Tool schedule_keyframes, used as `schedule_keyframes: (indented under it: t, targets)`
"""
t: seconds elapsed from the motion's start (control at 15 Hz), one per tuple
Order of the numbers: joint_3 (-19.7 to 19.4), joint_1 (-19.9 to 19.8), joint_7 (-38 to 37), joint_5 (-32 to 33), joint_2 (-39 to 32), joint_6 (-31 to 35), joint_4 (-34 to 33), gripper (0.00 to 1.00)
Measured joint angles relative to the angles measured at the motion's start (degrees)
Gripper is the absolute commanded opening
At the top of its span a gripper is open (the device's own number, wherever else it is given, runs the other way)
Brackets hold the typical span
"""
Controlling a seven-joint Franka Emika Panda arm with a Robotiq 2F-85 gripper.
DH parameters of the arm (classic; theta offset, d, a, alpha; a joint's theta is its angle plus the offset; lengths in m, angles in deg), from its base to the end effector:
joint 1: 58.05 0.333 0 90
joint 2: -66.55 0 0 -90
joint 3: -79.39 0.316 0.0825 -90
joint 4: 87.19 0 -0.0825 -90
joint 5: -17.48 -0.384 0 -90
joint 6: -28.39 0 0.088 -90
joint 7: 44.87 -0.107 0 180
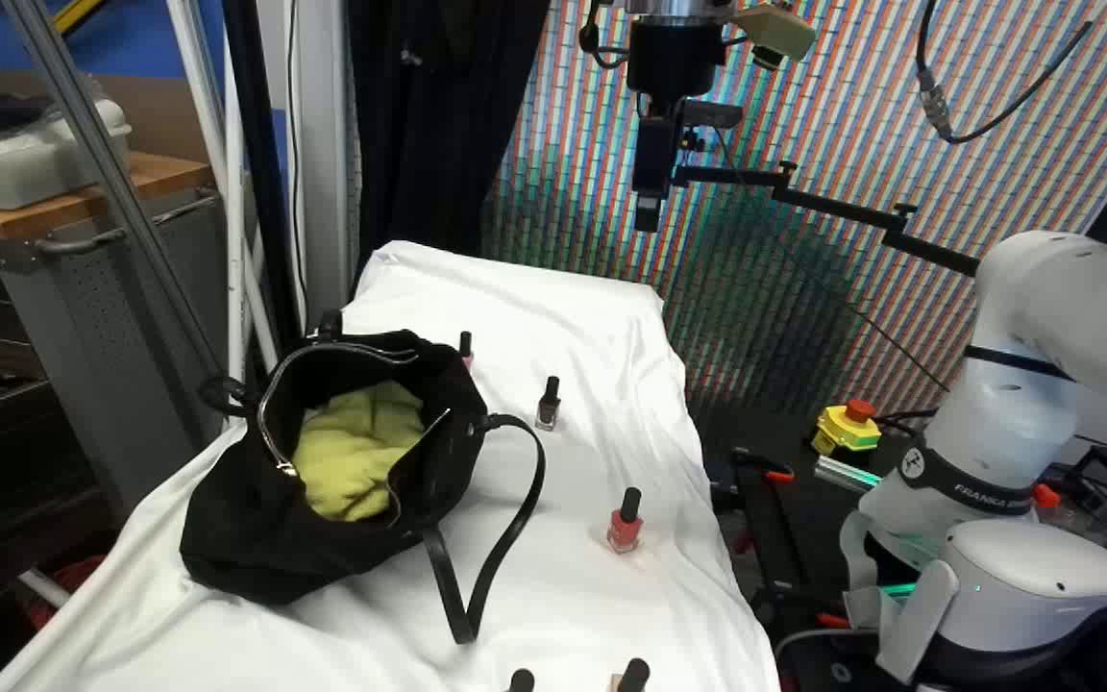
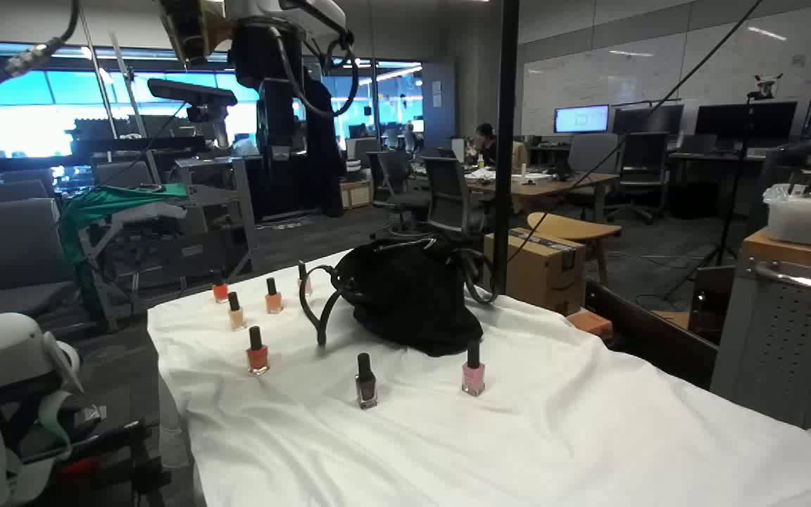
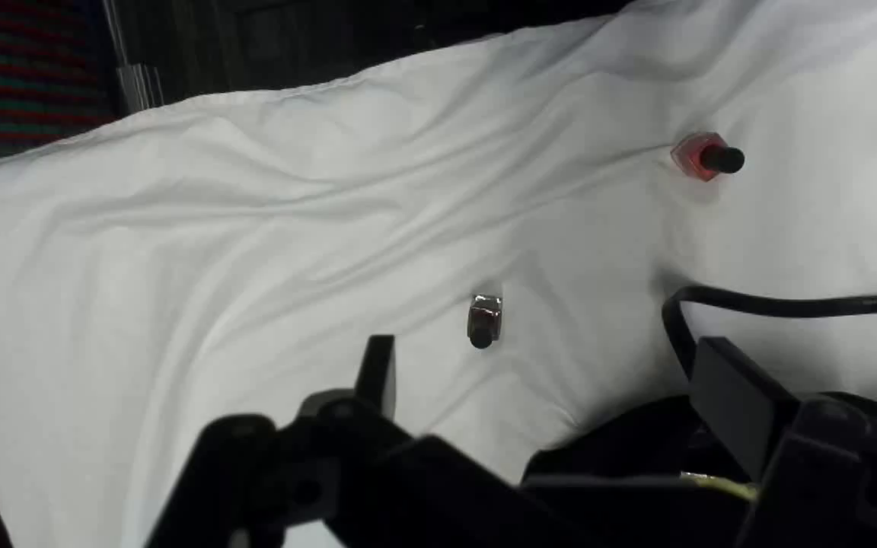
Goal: Put the nail polish bottles in the bag
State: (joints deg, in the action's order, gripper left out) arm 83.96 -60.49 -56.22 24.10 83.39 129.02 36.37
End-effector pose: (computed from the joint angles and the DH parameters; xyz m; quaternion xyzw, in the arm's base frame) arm 0.4553 0.0093 0.5125 0.9939 -0.0687 -0.0454 0.0733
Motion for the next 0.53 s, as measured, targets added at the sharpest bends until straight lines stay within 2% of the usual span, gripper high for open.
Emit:
schedule_keyframes:
  t: [0.53]
  targets:
    - [-1.1,0.1,0.9,0.5,-1.4,1.3,-0.1,1.00]
